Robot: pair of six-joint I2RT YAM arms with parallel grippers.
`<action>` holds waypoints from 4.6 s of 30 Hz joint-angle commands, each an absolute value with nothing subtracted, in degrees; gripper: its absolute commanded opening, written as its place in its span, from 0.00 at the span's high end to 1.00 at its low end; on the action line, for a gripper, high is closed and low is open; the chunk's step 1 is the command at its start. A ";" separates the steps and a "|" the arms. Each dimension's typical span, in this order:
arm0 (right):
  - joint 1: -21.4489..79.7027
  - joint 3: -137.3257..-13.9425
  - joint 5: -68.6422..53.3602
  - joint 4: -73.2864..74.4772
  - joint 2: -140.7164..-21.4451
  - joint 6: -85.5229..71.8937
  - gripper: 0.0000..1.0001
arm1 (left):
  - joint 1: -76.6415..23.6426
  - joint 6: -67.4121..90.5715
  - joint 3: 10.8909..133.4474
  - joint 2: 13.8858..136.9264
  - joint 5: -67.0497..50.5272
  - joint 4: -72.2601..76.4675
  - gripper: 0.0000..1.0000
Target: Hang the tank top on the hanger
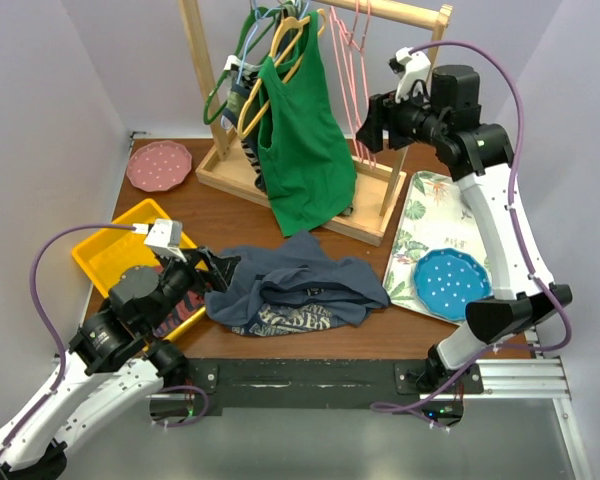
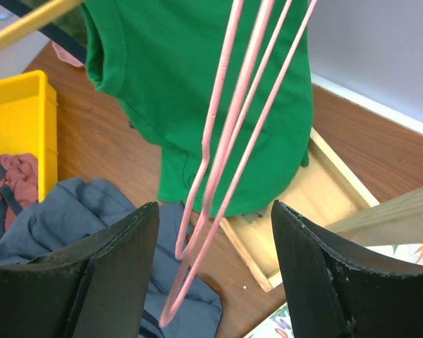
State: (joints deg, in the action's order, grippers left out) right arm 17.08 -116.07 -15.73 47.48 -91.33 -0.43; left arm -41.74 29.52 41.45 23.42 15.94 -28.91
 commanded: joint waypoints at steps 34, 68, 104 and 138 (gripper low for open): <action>16.96 -120.67 -5.90 40.70 -92.21 -1.49 1.00 | -41.57 31.73 40.87 22.77 13.71 -26.37 0.02; 3.60 -86.59 -13.79 62.75 -45.63 30.58 1.00 | -41.57 -3.15 48.60 33.75 -8.68 -14.08 0.00; 5.27 -61.96 -48.95 85.17 -53.69 82.26 1.00 | -41.66 -20.13 36.12 49.90 -35.95 2.90 0.09; 26.45 -77.43 -54.40 75.06 -74.09 63.55 0.28 | -46.49 -1.14 37.44 58.97 -33.05 11.69 1.00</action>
